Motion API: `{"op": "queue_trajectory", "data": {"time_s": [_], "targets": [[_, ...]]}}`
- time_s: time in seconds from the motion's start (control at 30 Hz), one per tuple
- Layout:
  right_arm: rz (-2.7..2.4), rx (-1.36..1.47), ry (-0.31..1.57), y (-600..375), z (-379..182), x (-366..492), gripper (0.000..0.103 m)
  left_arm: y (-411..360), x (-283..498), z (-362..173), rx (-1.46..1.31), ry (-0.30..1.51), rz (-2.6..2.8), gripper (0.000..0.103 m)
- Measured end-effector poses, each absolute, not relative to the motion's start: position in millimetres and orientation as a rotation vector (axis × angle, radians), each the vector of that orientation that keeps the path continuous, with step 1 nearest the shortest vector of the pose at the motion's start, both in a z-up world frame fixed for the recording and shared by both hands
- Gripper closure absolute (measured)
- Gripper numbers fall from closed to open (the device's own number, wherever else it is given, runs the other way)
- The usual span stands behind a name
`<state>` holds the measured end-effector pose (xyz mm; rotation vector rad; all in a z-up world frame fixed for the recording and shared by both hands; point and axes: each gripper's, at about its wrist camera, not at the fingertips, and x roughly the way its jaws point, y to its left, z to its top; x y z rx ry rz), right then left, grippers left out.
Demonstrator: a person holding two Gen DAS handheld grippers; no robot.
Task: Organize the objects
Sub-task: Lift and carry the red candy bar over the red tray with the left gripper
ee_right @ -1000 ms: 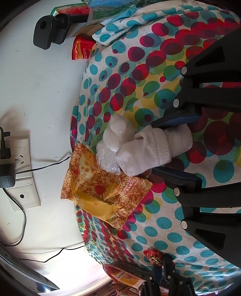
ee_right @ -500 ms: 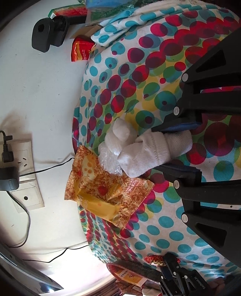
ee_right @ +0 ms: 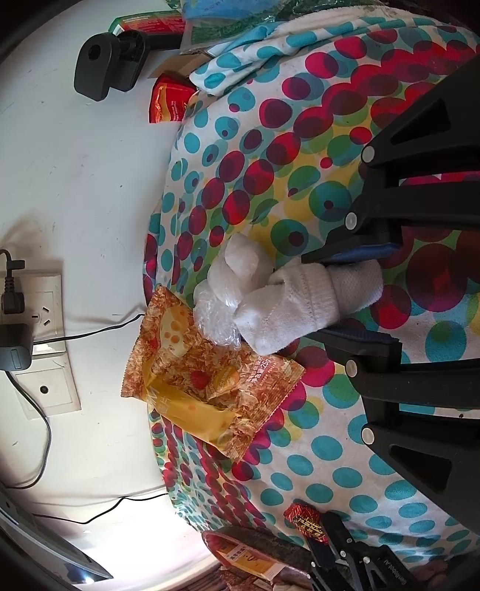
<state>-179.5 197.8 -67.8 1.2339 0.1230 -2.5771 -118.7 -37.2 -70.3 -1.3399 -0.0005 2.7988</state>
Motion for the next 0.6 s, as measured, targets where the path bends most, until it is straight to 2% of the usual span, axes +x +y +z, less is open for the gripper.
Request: {"op": "queue_trajectory", "data": {"time_s": [0.03,0.1,0.17,0.6], "targets": [[-2.578,1.235,0.13,197.1,-68.0,-179.5,0.074,-36.4,-118.6,-70.2,-1.34,0.007,2.801,0.07],[-2.58,1.236,0.141,195.9,-67.8,-179.1,0.073,-34.5,-118.1,-69.7,-1.336,0.019,2.8,0.077],[-2.582,1.238,0.151,194.9,-67.6,-179.2,0.073,-34.6,-117.9,-69.4,-1.332,0.013,2.793,0.078],[-2.586,1.241,0.169,192.5,-66.5,-179.2,0.073,-33.5,-110.9,-67.6,-1.327,-0.023,2.788,0.081]]}}
